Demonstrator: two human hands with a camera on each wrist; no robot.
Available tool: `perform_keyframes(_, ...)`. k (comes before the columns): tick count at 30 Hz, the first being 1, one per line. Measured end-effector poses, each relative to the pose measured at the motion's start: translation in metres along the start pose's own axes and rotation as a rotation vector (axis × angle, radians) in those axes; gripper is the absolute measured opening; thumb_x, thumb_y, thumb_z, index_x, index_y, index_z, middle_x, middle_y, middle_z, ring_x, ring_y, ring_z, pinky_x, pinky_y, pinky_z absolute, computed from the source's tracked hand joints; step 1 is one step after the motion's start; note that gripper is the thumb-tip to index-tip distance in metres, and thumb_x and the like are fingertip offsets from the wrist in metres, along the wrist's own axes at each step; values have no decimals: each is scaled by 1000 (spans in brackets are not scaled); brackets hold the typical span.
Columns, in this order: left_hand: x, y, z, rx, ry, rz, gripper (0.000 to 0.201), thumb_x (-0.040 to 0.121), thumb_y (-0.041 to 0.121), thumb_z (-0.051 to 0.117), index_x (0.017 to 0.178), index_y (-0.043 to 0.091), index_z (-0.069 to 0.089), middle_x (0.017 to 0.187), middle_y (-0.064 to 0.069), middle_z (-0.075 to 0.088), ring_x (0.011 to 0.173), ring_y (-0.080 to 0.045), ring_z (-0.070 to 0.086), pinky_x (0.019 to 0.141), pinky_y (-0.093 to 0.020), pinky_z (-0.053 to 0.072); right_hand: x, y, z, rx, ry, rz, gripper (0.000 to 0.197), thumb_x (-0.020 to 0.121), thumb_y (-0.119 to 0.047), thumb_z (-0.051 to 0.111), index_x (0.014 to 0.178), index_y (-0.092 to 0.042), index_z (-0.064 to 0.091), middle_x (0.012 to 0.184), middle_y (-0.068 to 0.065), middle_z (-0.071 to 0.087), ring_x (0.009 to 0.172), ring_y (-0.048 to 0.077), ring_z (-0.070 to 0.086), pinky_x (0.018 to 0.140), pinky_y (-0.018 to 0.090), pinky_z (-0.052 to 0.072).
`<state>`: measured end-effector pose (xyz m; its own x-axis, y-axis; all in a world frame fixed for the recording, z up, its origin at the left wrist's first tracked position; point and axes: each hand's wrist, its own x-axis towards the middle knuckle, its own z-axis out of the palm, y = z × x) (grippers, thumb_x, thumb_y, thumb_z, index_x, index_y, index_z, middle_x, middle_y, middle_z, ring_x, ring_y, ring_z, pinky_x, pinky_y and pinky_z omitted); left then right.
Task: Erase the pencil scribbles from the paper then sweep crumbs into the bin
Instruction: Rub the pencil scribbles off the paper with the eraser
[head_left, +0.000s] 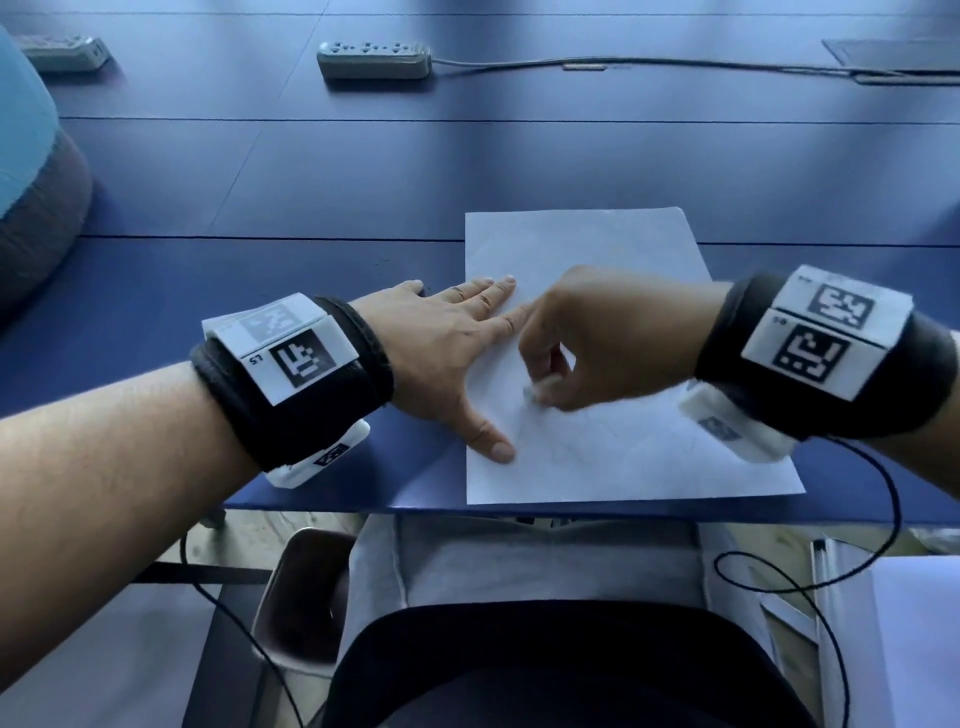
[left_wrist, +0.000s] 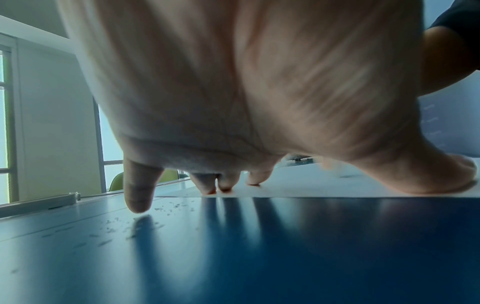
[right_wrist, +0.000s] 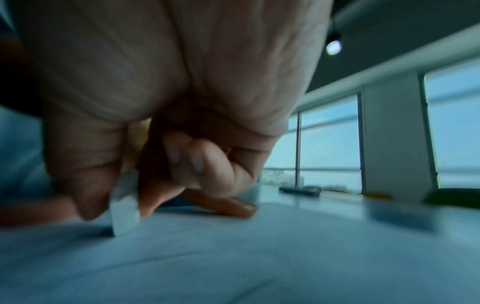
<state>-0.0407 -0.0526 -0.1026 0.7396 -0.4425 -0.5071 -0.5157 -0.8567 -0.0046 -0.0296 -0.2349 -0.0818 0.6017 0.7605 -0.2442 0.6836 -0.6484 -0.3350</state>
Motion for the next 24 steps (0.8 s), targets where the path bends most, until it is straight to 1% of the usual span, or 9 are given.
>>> perform_keyframes(2,-1,1,-1,8,-10,-8,136,53,97,49,154,35,-18,163,7,-24,150,-7,-15,122,-49,8,-5,-1,1,52,-86,-9,15,79,-32,74,68,-24,69,70,-5,68,60,11,56,64,29,50)
perform_keyframes(4,0,2,-1,14,-9,-12,137,53,97,49,155,33,-18,163,7,-23,150,-7,-15,122,-49,8,1,15,-10,28,-13,71,13,78,-32,75,73,-20,74,72,-4,71,62,12,58,66,29,52)
perform_keyframes(7,1,1,0,21,-7,-14,138,52,98,47,154,33,-19,163,7,-22,150,-7,-14,121,-49,11,6,27,-14,-37,136,103,15,74,-26,74,62,-23,65,66,-4,67,65,20,60,69,38,55)
perform_keyframes(10,2,0,1,22,3,1,137,50,99,45,154,35,-18,163,6,-22,150,-8,-13,120,-49,13,-3,3,1,-14,11,2,12,75,-25,72,65,-22,67,67,-4,67,62,16,58,66,33,53)
perform_keyframes(12,1,0,1,17,0,-1,137,50,98,45,155,35,-17,163,7,-22,150,-8,-13,120,-50,12,-5,1,-1,25,-65,6,11,78,-28,74,69,-22,71,69,-4,69,61,13,57,66,31,52)
perform_keyframes(15,3,1,1,26,-2,-7,139,50,99,45,155,33,-18,163,7,-21,150,-8,-13,120,-50,13,6,22,-15,-22,89,116,11,75,-28,74,67,-22,68,70,-4,69,66,20,61,71,36,56)
perform_keyframes(17,3,0,1,26,0,-8,139,49,99,45,155,33,-17,163,8,-21,150,-8,-13,120,-50,13,9,20,-12,-61,135,95,11,72,-25,71,64,-23,64,68,-2,67,66,23,61,69,39,56)
perform_keyframes(21,3,0,1,5,-3,9,137,50,99,47,154,37,-16,163,8,-21,150,-8,-14,121,-51,12,0,-9,2,-13,-31,-39,10,78,-25,72,72,-18,70,72,-3,69,67,18,59,68,31,50)
perform_keyframes(24,4,0,1,7,0,7,139,48,101,45,156,35,-12,163,10,-21,150,-7,-13,120,-52,13,7,6,-11,-22,80,45,18,79,-30,74,64,-28,64,70,-8,66,63,15,55,68,29,50)
